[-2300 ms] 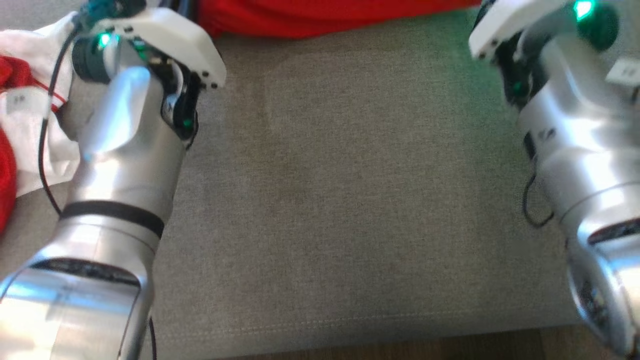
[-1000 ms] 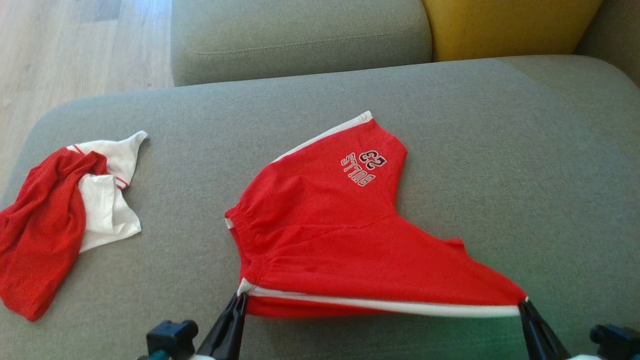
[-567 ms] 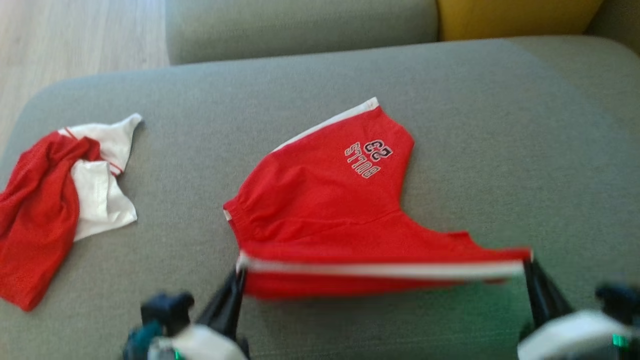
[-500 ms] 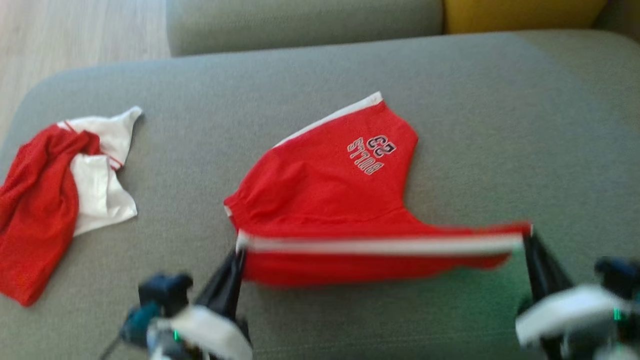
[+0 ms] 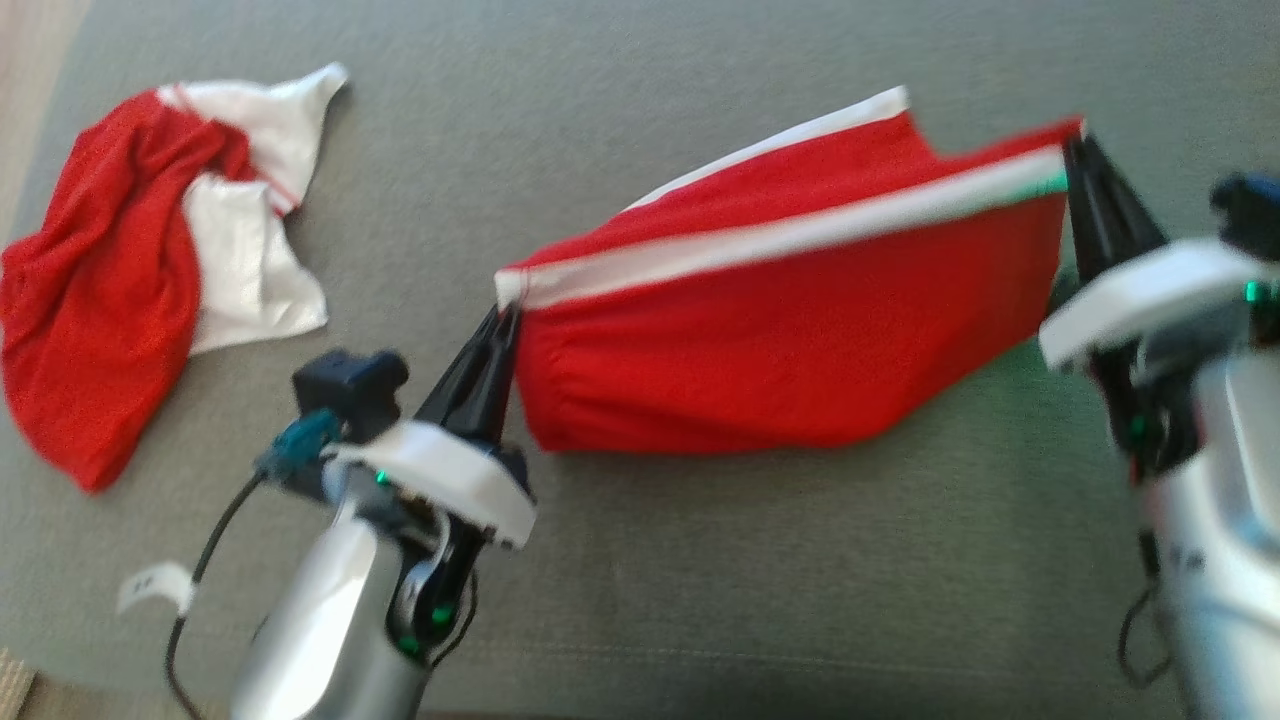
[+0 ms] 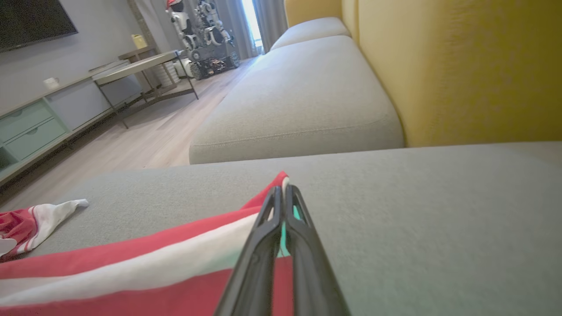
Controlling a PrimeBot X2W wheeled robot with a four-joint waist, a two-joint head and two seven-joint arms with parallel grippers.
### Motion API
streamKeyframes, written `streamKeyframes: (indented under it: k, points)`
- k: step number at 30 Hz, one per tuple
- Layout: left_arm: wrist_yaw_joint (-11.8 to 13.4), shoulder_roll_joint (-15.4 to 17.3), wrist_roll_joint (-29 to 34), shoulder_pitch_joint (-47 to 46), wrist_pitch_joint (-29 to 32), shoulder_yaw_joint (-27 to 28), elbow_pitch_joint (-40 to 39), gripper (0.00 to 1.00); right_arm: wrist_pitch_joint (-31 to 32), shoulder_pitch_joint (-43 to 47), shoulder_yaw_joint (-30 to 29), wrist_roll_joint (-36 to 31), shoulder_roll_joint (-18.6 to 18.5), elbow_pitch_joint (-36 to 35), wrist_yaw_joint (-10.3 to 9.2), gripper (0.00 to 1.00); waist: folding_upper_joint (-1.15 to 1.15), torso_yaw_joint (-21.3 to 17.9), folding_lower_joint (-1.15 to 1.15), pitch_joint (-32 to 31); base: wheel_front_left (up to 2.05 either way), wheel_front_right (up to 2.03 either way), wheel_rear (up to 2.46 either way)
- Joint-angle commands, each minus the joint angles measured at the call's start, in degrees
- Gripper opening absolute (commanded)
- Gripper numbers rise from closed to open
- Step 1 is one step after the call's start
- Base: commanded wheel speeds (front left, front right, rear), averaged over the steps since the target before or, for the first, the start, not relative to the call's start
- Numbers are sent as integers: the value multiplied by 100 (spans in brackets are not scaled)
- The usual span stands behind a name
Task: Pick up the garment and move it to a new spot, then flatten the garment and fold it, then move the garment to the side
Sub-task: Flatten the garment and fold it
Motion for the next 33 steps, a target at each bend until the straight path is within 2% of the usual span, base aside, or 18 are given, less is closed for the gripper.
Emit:
streamKeyframes:
  k: [1, 11, 15, 16, 17, 18, 26, 33]
  points:
    - [-40, -6, -74, -373, -77, 159, -47, 0, -98, -465, 257, 66, -151, 63, -4, 0, 0, 339, 0, 339, 0, 0, 0]
    - [-116, -217, -357, -1281, -408, -149, 1022, 0, -428, -2090, 1105, 373, -562, 1979, -4, 0, 0, 768, 0, 827, 0, 0, 0]
    - [-119, -236, -490, -1362, -528, -271, 1319, 0, -658, -2281, 1358, 525, -561, 2469, -4, 0, 0, 784, 0, 858, 0, 0, 0]
    - [-123, -239, -532, -1363, -551, -298, 1371, 10, -726, -2305, 1417, 565, -556, 2560, -4, 40, 0, 778, 0, 855, 0, 0, 0]
    - [-121, -242, -576, -1360, -597, -314, 1405, 48, -804, -2317, 1482, 605, -552, 2626, -4, 100, 0, 769, 0, 846, 0, 0, 0]
    - [-108, -243, -606, -1354, -642, -331, 1433, 100, -896, -2320, 1544, 648, -546, 2671, -4, 100, 0, 752, 0, 833, 0, 0, 0]
    - [92, -240, -688, -1104, -980, -280, 1351, 100, -1705, -2061, 1824, 829, -496, 2616, -4, 100, 0, 522, 0, 579, 0, 0, 0]
    - [519, 7, -209, -767, -1173, 34, 614, 100, -2118, -1549, 1663, 313, -552, 1827, -4, 100, 0, 237, 0, 341, 0, 0, 0]
